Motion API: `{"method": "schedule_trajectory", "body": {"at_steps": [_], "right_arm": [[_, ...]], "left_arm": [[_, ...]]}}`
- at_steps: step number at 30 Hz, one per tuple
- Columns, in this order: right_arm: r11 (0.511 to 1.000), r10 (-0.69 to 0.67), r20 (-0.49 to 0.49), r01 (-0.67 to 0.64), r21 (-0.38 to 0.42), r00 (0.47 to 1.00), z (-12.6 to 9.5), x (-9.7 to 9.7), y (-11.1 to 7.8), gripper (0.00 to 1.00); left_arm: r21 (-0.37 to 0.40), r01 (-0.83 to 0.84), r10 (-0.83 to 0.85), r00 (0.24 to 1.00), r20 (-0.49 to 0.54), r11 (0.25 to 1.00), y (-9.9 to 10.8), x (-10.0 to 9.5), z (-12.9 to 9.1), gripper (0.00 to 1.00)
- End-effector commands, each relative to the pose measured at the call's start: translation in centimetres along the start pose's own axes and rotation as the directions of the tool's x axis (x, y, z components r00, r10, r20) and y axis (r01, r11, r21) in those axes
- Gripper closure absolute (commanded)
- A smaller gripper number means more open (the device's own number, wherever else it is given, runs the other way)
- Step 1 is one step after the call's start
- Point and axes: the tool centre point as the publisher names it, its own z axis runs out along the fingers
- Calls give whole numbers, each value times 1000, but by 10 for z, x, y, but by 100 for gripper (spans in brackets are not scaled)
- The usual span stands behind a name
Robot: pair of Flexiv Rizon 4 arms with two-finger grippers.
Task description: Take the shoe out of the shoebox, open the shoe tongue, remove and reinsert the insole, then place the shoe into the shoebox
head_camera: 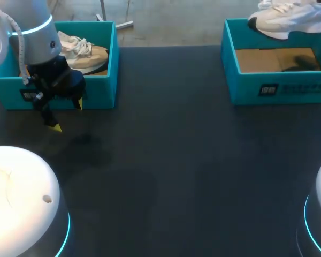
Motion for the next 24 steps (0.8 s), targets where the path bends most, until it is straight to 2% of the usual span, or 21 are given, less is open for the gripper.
{"method": "schedule_trajectory", "body": {"at_steps": [1,4,10,12,24], "right_arm": [[979,192,-33,-193,-64,981,12,2,-19,100],[965,259,-32,-260,-46,965,20,2,-25,100],[950,312,-25,-312,-16,950,32,12,-31,100],[930,366,-12,-366,5,930,34,16,-33,100],[930,366,-12,-366,5,930,34,16,-33,100]], "left_arm": [[-3,0,0,1000,1,1000,0,1,0,0],[-3,0,0,1000,1,1000,0,1,0,0],[-3,0,0,1000,1,1000,0,1,0,0],[-3,0,0,1000,1,1000,0,1,0,0],[-3,0,0,1000,1,1000,0,1,0,0]]}}
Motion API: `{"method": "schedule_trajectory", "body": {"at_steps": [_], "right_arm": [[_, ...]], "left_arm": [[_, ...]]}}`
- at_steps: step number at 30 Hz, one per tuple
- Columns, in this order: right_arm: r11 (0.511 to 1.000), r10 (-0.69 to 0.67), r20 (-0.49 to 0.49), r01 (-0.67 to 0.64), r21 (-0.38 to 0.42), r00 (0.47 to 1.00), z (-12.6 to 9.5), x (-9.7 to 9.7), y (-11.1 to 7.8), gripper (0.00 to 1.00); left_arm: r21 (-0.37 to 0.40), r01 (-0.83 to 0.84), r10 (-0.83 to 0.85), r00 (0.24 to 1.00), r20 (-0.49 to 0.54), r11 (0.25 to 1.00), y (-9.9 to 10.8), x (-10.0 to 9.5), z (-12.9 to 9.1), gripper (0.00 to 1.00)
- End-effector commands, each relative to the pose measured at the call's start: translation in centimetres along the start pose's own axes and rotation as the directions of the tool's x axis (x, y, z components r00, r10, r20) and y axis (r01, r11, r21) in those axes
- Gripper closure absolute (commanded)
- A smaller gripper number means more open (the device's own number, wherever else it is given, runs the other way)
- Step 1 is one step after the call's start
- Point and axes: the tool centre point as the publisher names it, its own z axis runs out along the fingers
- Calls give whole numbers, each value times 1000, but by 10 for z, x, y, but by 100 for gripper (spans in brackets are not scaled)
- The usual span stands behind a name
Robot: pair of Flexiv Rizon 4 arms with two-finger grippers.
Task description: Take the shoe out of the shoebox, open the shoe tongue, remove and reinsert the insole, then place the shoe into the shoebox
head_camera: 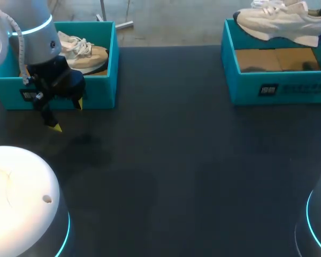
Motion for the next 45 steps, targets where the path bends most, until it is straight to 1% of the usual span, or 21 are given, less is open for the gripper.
{"method": "schedule_trajectory", "body": {"at_steps": [1,6,7,8,9,16,19,21,35,38,39,45], "right_arm": [[1000,1,-3,-1,-3,1000,-1,0,-1,100],[1000,1,-3,-1,-3,1000,-1,0,-1,100],[1000,-19,-19,19,-10,1000,1,-1,1,100],[1000,-7,-16,6,-21,1000,2,-3,2,100],[1000,8,-4,-9,-16,1000,5,-5,5,100],[1000,-6,-6,6,-28,1000,16,-17,14,100],[999,-7,13,8,-49,1000,23,-21,21,100],[999,2,-1,-2,-34,1000,26,-24,25,100],[999,2,-1,-2,-34,1000,26,-24,25,100],[999,4,-12,-4,-46,1000,32,-28,26,100],[997,32,14,-31,-64,999,33,-31,26,100],[997,42,39,-40,-60,998,46,-40,30,100]], "left_arm": [[-3,0,0,1000,2,1000,0,1,0,0],[-3,0,0,1000,2,1000,0,1,0,0],[-3,0,0,1000,2,1000,0,1,0,0],[-3,0,0,1000,2,1000,0,1,0,0],[-3,0,0,1000,2,1000,0,1,0,0],[-3,0,0,1000,2,1000,0,1,0,0],[-3,0,0,1000,2,1000,0,1,0,0],[-3,0,0,1000,2,1000,0,1,0,0],[-3,0,0,1000,2,1000,0,1,0,0],[-3,0,0,1000,2,1000,0,1,0,0],[-3,0,0,1000,2,1000,0,1,0,0],[-3,0,0,1000,2,1000,0,1,0,0]]}}
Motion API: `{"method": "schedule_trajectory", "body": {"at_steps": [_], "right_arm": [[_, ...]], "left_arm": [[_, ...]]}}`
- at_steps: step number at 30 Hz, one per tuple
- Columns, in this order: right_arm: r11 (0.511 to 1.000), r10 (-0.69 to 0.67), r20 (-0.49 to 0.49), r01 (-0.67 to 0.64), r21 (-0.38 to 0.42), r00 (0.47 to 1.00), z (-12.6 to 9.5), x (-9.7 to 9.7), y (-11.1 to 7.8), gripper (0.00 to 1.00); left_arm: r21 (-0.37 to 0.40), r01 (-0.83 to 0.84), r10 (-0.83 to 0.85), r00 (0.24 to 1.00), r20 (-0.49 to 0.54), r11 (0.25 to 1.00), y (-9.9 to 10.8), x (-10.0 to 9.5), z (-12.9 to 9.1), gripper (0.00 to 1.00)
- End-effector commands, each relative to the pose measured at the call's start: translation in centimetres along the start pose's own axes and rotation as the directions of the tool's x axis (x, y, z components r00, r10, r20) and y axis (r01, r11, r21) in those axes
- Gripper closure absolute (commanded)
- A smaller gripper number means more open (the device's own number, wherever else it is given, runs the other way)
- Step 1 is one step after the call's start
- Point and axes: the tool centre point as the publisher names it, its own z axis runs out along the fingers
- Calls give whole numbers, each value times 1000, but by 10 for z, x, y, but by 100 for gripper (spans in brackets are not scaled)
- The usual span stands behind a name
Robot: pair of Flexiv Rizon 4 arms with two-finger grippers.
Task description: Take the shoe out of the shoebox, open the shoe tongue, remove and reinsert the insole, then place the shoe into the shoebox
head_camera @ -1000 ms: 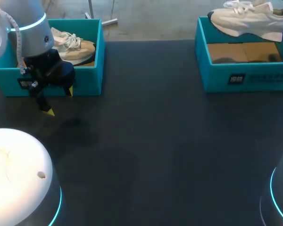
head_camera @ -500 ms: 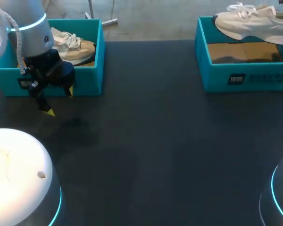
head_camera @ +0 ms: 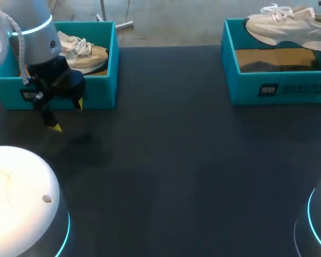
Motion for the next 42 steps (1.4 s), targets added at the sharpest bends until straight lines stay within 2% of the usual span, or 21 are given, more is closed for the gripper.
{"method": "schedule_trajectory", "body": {"at_steps": [1,13,31,42], "right_arm": [[1000,11,12,-11,0,1000,10,-1,1,100],[1000,9,55,-9,-10,998,28,-11,6,100],[1000,16,74,-14,-24,997,43,-23,-37,100],[1000,10,72,-9,-21,997,44,-22,-38,100]], "left_arm": [[-3,0,0,1000,2,1000,0,1,0,0],[-3,0,0,1000,2,1000,0,1,0,0],[-3,0,0,1000,2,1000,0,1,0,0],[-3,0,0,1000,2,1000,0,1,0,0]]}}
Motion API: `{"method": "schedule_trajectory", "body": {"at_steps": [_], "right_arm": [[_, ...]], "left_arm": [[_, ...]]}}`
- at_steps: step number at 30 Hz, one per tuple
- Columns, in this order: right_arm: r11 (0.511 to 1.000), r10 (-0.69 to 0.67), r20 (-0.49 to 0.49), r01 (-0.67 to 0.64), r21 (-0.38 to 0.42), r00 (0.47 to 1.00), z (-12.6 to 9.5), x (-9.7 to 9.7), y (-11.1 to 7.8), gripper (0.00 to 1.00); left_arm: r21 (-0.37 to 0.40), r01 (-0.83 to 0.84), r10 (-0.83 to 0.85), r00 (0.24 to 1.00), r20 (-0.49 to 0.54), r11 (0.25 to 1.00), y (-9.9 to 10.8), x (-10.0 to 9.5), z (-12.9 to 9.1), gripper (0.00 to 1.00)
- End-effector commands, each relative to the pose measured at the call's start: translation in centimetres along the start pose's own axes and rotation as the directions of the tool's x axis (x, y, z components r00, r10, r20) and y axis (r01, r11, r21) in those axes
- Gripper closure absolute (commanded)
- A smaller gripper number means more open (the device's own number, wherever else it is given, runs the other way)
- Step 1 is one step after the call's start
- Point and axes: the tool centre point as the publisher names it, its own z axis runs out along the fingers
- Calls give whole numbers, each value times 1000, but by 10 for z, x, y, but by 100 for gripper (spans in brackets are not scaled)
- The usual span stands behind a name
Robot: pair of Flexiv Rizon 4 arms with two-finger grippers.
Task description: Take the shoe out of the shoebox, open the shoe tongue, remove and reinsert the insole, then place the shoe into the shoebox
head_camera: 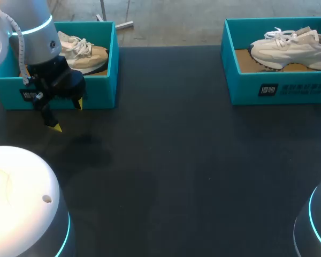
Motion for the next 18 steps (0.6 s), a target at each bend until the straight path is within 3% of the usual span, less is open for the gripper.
{"method": "schedule_trajectory", "body": {"at_steps": [1,18], "right_arm": [[1000,6,8,-6,-15,1000,-3,-1,-2,100],[999,-25,32,25,-19,999,26,9,-5,100]], "left_arm": [[-3,0,0,1000,2,1000,0,1,0,0],[-3,0,0,1000,2,1000,0,1,0,0]]}}
